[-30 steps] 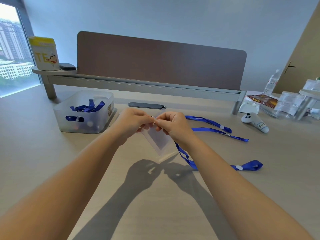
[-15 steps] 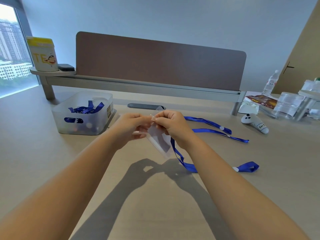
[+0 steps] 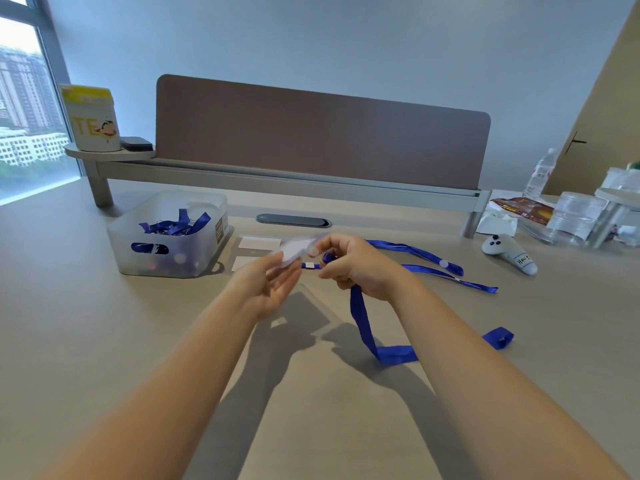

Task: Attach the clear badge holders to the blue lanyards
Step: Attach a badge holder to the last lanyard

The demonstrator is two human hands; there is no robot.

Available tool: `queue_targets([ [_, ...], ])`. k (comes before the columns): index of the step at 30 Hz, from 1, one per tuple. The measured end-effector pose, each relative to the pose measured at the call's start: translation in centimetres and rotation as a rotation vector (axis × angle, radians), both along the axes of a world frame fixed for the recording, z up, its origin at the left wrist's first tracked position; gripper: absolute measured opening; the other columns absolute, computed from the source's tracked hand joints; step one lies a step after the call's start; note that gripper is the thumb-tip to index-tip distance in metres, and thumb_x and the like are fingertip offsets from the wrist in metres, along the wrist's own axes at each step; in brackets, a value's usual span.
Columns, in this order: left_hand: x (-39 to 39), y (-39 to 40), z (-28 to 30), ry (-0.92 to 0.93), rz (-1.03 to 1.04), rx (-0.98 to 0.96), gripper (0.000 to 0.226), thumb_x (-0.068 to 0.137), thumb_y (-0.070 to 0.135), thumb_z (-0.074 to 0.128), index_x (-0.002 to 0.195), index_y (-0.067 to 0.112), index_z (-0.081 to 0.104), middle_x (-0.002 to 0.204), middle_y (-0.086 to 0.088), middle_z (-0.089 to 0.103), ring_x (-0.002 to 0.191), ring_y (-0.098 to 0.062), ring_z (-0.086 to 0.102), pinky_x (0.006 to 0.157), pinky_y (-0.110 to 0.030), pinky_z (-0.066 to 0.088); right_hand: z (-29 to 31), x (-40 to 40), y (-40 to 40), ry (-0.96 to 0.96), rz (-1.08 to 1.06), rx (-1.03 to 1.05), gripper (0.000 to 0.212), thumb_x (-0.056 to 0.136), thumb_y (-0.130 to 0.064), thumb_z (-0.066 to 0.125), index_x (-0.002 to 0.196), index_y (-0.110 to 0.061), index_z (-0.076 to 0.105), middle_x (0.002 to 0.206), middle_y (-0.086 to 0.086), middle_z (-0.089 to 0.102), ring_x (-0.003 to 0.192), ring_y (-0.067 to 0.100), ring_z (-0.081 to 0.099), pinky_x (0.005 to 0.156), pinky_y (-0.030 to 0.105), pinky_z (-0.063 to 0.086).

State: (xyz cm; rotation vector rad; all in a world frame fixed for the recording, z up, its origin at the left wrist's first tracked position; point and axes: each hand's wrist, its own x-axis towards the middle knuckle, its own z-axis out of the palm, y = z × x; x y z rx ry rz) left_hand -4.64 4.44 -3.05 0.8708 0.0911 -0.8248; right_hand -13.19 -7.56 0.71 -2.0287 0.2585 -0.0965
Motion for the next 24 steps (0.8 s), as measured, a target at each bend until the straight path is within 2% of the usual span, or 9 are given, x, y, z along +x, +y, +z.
queue_targets([
  [5, -0.2, -0.3, 1.6, -0.224, 0.215, 0.165, 0.017, 0.087, -0.001, 0.049, 0.104, -0.003, 0.049, 0.081, -0.012, 0.056, 0.066, -0.020, 0.060, 0.038, -0.021, 0.054, -1.7, 0.2, -1.3, 0.044, -0.281, -0.395, 0.031, 0.087, 0.001, 0.048, 0.117, -0.006, 0.049, 0.101, 0.004, 0.047, 0.084, 0.017, 0.047, 0.066, 0.025, 0.042],
  [7, -0.3, -0.2, 1.9, -0.276, 0.282, 0.200, 0.024, 0.087, 0.000, 0.050, 0.111, -0.002, 0.047, 0.087, -0.012, 0.058, 0.066, -0.020, 0.063, 0.045, -0.023, 0.056, -2.2, 0.0, -2.1, 0.001, -0.465, -0.503, 0.022, 0.087, -0.009, 0.051, 0.109, -0.007, 0.051, 0.098, 0.006, 0.049, 0.085, 0.019, 0.047, 0.066, 0.030, 0.042],
  [9, -0.3, -0.1, 2.3, -0.329, 0.337, 0.233, 0.027, 0.088, 0.001, 0.050, 0.114, 0.000, 0.047, 0.093, -0.012, 0.058, 0.066, -0.020, 0.064, 0.047, -0.022, 0.056, -2.3, -0.4, -2.9, 0.027, -0.624, -0.616, 0.015, 0.086, -0.023, 0.055, 0.089, -0.010, 0.048, 0.083, 0.006, 0.048, 0.076, 0.021, 0.046, 0.050, 0.027, 0.032],
  [12, -0.6, 0.0, 2.7, -0.385, 0.381, 0.257, 0.030, 0.087, 0.001, 0.051, 0.116, 0.001, 0.046, 0.102, -0.012, 0.057, 0.064, -0.019, 0.063, 0.038, -0.016, 0.053, -2.0, -1.3, -3.5, 0.177, -0.657, -0.698, 0.039, 0.090, -0.039, 0.046, 0.066, -0.009, 0.044, 0.058, 0.001, 0.044, 0.056, 0.019, 0.043, 0.047, 0.025, 0.028],
  [14, -0.7, 0.0, 2.7, -0.411, 0.382, 0.249, 0.030, 0.087, 0.001, 0.050, 0.117, 0.002, 0.046, 0.103, -0.011, 0.057, 0.065, -0.019, 0.064, 0.038, -0.015, 0.052, -1.6, -1.7, -3.2, 0.169, -0.614, -0.378, 0.040, 0.094, -0.033, 0.036, 0.069, -0.006, 0.052, 0.055, 0.001, 0.049, 0.050, 0.015, 0.044, 0.050, 0.026, 0.035],
  [16, -1.0, -0.1, 2.8, -0.411, 0.385, 0.247, 0.031, 0.087, 0.002, 0.051, 0.118, 0.003, 0.046, 0.103, -0.010, 0.057, 0.067, -0.019, 0.064, 0.039, -0.015, 0.053, -1.5, -1.7, -2.6, 0.085, -0.579, 0.147, 0.034, 0.096, -0.020, 0.030, 0.083, -0.004, 0.057, 0.065, 0.006, 0.058, 0.054, 0.015, 0.052, 0.052, 0.023, 0.043],
  [19, -1.2, 0.0, 2.6, -0.390, 0.374, 0.217, 0.025, 0.088, 0.000, 0.049, 0.112, 0.000, 0.046, 0.092, -0.010, 0.057, 0.067, -0.020, 0.063, 0.042, -0.018, 0.054, -2.0, -1.5, -2.6, -0.227, -0.507, 0.794, 0.025, 0.091, -0.006, 0.027, 0.082, -0.006, 0.050, 0.088, 0.009, 0.058, 0.075, 0.020, 0.058, 0.078, 0.033, 0.048],
  [21, -1.3, 0.2, 2.2, -0.364, 0.360, 0.201, 0.012, 0.088, -0.002, 0.048, 0.099, 0.000, 0.049, 0.079, -0.007, 0.056, 0.066, -0.020, 0.062, 0.045, -0.021, 0.055, -2.3, -1.4, -3.1, -0.393, -0.502, 1.059, 0.025, 0.089, -0.006, 0.028, 0.073, -0.010, 0.046, 0.090, 0.008, 0.057, 0.082, 0.020, 0.056, 0.084, 0.034, 0.041],
  [24, -0.9, 0.7, 1.0, -0.270, 0.365, 0.202, 0.015, 0.088, -0.003, 0.048, 0.102, -0.001, 0.050, 0.078, -0.010, 0.056, 0.065, -0.021, 0.061, 0.054, -0.028, 0.057, -2.7, -1.1, -4.6, -0.519, -0.633, 1.219, 0.021, 0.093, -0.013, 0.034, 0.080, -0.008, 0.050, 0.082, 0.007, 0.059, 0.075, 0.017, 0.057, 0.066, 0.027, 0.044],
])
